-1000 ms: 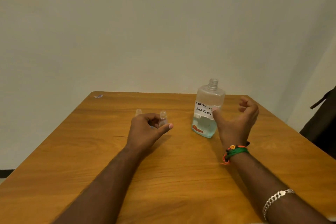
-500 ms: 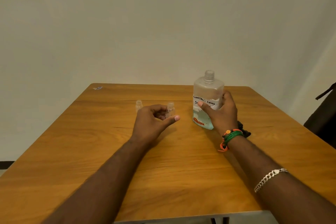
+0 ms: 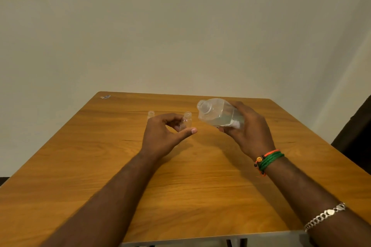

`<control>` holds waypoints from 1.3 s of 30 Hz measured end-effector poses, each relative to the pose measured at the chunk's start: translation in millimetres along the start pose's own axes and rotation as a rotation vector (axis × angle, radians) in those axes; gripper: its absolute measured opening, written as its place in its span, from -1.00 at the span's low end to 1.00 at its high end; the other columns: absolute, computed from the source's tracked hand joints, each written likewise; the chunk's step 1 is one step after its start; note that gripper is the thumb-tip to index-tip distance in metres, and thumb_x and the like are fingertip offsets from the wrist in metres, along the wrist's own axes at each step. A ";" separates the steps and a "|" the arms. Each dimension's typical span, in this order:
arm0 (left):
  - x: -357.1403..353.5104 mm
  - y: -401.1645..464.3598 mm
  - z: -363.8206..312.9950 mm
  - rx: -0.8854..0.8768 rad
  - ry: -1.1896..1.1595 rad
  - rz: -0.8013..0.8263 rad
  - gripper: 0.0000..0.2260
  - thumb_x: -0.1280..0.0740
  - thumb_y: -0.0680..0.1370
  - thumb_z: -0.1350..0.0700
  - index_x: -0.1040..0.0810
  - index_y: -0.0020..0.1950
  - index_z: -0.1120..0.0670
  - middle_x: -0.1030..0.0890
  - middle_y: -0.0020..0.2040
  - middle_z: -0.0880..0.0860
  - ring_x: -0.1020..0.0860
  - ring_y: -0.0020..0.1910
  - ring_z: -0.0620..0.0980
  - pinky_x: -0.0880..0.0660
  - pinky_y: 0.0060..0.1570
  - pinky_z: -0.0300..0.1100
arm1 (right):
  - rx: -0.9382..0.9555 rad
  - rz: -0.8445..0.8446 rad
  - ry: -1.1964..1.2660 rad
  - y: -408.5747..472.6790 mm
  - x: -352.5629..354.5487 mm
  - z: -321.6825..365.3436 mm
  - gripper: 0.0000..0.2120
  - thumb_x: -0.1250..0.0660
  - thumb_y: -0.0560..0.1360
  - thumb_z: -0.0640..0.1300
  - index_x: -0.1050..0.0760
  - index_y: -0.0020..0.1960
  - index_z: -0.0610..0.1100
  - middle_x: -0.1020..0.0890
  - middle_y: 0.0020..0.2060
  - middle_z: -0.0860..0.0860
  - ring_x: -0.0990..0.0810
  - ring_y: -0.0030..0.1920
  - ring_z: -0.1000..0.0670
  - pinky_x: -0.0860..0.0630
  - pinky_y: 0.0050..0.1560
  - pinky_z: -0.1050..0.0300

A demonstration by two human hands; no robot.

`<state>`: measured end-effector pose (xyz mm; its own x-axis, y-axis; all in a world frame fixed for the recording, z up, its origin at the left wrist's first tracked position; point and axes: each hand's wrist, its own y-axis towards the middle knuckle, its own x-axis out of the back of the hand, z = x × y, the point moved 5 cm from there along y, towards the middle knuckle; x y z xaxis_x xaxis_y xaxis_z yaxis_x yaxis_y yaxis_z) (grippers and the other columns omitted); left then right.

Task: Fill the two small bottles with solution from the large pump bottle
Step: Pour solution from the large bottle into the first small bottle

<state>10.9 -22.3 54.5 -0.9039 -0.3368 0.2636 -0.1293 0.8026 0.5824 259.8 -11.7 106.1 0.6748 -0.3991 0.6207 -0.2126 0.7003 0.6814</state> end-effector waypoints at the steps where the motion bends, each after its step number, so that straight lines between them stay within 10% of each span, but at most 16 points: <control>1: 0.3 -0.1 -0.8 -0.009 -0.006 -0.002 -0.65 -0.65 0.35 -0.17 -0.78 -0.02 0.03 -0.75 -0.17 -0.07 -0.68 -0.17 -0.08 -0.62 -0.12 -0.25 | 0.010 0.003 -0.041 -0.5 0.3 -0.4 -0.34 -0.63 0.31 -0.02 -0.46 0.34 0.07 -0.63 0.15 0.08 -0.58 0.07 0.03 -0.59 -0.01 0.02; 39: -4.5 -2.5 3.3 0.006 -0.001 0.060 -0.62 -0.73 0.30 -0.10 -0.76 -0.01 0.02 -0.73 -0.21 -0.07 -0.68 -0.21 -0.08 -0.61 -0.17 -0.31 | 0.110 0.033 -0.366 3.2 10.0 15.3 -0.34 -0.63 0.31 -0.10 -0.50 0.36 0.01 -0.65 0.16 0.00 -0.59 0.17 -0.12 -0.44 0.13 -0.12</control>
<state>14.0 -21.2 49.4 -0.9105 -0.2872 0.2973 -0.0769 0.8244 0.5608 255.1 -22.4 120.4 0.3739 -0.5759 0.7270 -0.3177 0.6569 0.6838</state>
